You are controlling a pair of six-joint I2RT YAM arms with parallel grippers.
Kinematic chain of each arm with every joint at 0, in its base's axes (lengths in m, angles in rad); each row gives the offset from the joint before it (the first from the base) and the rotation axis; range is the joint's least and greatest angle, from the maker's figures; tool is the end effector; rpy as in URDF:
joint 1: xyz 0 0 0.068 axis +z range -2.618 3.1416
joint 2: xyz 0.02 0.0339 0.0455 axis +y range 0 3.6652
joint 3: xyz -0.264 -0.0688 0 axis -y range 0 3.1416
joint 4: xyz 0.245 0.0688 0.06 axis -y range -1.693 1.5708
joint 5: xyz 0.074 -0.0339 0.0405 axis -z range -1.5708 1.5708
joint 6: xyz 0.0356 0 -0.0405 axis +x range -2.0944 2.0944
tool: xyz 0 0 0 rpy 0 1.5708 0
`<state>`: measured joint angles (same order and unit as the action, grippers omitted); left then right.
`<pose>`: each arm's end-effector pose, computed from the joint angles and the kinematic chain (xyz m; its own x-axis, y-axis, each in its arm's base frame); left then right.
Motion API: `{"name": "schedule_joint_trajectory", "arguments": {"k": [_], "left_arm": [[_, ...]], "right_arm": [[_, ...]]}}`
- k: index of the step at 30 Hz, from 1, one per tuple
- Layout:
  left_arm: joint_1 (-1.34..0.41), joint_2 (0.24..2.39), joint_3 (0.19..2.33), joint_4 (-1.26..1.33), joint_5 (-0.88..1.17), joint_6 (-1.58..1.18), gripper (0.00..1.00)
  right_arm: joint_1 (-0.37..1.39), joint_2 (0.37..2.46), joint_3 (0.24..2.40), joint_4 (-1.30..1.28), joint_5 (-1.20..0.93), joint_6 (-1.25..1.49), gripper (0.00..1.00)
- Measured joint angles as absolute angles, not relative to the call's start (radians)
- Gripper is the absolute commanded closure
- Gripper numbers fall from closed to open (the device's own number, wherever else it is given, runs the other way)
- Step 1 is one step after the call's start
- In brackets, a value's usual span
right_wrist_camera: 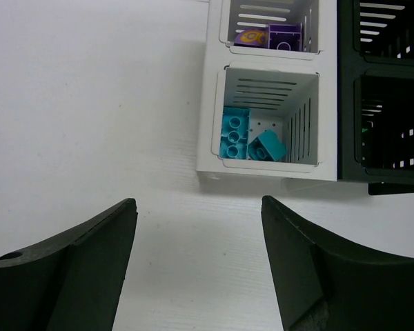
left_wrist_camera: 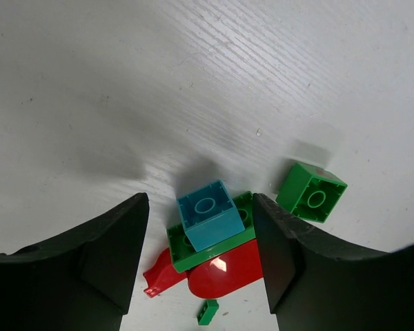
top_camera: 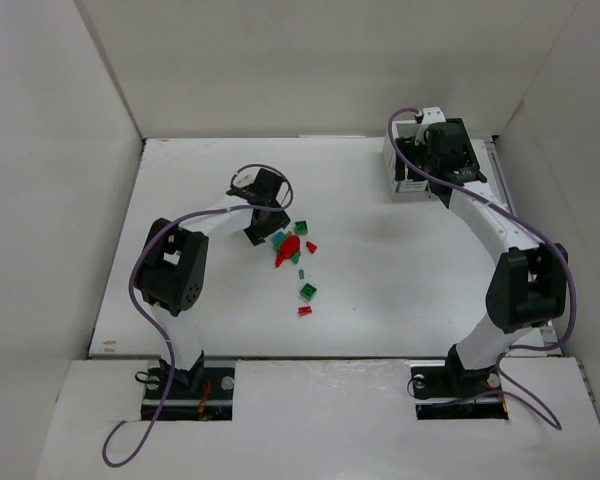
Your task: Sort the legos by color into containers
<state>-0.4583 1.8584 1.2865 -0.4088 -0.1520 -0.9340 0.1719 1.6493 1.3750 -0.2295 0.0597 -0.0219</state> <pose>0.3558 -0.1695 0.1938 -0.7339 -0.5241 -0.4320 -0.3840 0.8448 -0.3726 0.3834 0.0644 0.3152 -0.4729 -0.1043 -0.8749 -0.1297 0.9904 -0.0480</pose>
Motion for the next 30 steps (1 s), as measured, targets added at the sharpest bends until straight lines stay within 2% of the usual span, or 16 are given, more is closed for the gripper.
{"name": "schedule_joint_trajectory", "arguments": {"k": [8, 14, 16, 20, 24, 29, 30], "left_arm": [[-0.477, 1.884, 1.287, -0.408, -0.159, -0.951, 0.42], [-0.488, 1.901, 1.290, -0.408, -0.162, -0.960, 0.47], [-0.489, 1.901, 1.293, -0.407, -0.162, -0.962, 0.56], [-0.493, 1.908, 1.301, -0.403, -0.162, -0.968, 0.61], [-0.496, 1.914, 1.312, -0.400, -0.163, -0.969, 0.71], [-0.496, 1.914, 1.313, -0.400, -0.163, -0.970, 0.91], [-0.496, 1.914, 1.315, -0.400, -0.163, -0.970, 0.91]], "right_arm": [[0.172, 1.649, 1.375, -0.231, 0.078, -0.018, 0.22], [0.172, 1.649, 1.375, -0.233, 0.079, -0.018, 0.22], [0.172, 1.649, 1.375, -0.233, 0.079, -0.018, 0.22], [0.172, 1.650, 1.375, -0.233, 0.079, -0.018, 0.22], [0.172, 1.650, 1.375, -0.233, 0.079, -0.018, 0.22], [0.172, 1.650, 1.375, -0.233, 0.078, -0.019, 0.22], [0.172, 1.650, 1.375, -0.233, 0.078, -0.020, 0.22]]}}
